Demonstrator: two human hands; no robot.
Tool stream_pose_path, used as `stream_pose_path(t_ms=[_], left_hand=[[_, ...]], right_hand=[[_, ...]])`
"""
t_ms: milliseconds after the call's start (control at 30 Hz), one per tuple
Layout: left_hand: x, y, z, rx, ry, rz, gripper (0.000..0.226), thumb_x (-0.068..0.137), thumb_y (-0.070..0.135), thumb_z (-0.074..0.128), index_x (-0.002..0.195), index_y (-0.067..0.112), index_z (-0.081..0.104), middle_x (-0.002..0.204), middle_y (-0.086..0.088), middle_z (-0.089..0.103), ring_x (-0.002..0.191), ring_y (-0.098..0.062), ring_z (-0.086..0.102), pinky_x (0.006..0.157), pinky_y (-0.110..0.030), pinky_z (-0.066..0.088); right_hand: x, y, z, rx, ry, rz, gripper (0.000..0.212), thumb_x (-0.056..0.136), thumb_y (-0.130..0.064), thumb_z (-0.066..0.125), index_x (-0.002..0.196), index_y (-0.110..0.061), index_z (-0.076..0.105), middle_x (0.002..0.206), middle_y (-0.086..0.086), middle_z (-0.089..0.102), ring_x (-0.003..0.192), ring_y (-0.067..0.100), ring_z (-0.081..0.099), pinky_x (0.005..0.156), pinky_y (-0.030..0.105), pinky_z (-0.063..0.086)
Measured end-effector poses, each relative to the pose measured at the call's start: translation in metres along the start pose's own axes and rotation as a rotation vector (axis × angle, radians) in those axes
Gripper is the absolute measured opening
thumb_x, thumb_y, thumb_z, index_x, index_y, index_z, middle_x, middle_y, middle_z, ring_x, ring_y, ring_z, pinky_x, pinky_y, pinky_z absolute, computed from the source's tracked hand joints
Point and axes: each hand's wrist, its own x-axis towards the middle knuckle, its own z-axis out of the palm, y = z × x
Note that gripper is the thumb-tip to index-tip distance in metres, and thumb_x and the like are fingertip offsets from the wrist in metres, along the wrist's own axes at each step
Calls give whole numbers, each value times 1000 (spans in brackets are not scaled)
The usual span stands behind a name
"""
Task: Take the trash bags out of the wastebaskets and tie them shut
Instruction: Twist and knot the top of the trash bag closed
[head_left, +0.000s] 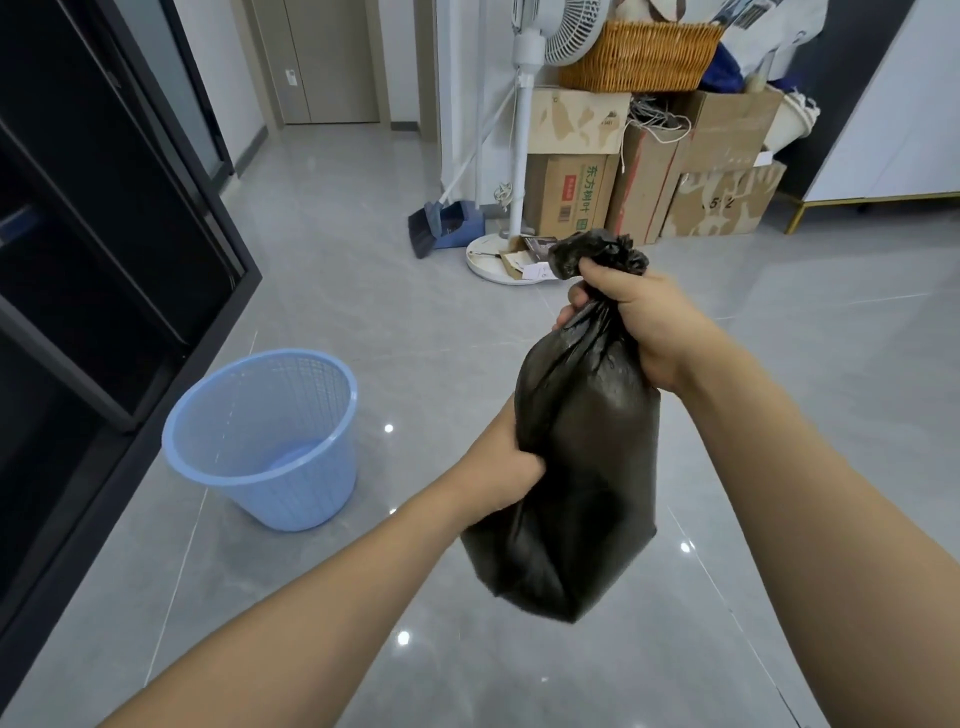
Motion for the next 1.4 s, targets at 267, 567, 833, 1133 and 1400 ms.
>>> stream_pose_path(t_ms=[267,567,833,1133,1400], left_hand=[[-14,17,0,175,-156,-257,40,67,-2,47,103,0,65,103,-21,70,98,-32,65,91,-48,55],[-22,20,-4,-26,-245,-384,46,55,4,46,96,1,66,96,-21,66,93,-39,64,85,-45,54],[-20,25,-8,-165,-488,-545,58,65,78,57,96,30,69,87,10,77,85,-7,72,81,-24,53],[-23,28,-10,-332,-535,-399,35,69,-3,64,101,6,75,101,-18,72,97,-35,68,94,-47,54],[-21,33,-22,-150,-563,-344,40,68,-4,63,105,8,72,105,-12,73,100,-28,69,93,-39,55]], right_hand=[[7,23,-17,160,131,129,23,98,-23,51,78,-11,49,64,6,47,59,23,51,60,31,52],[7,27,-17,223,207,59,14,99,-24,51,87,-16,53,50,-4,43,50,14,36,58,30,31],[9,30,-11,-209,362,-38,22,91,-32,57,73,-20,54,61,-3,51,65,19,46,72,36,35],[10,22,-11,-249,340,-39,32,98,-24,52,67,-21,46,56,-7,47,44,3,40,50,19,31],[-6,11,-9,75,181,15,16,99,-22,51,86,-13,54,59,-3,47,52,12,40,55,27,30]])
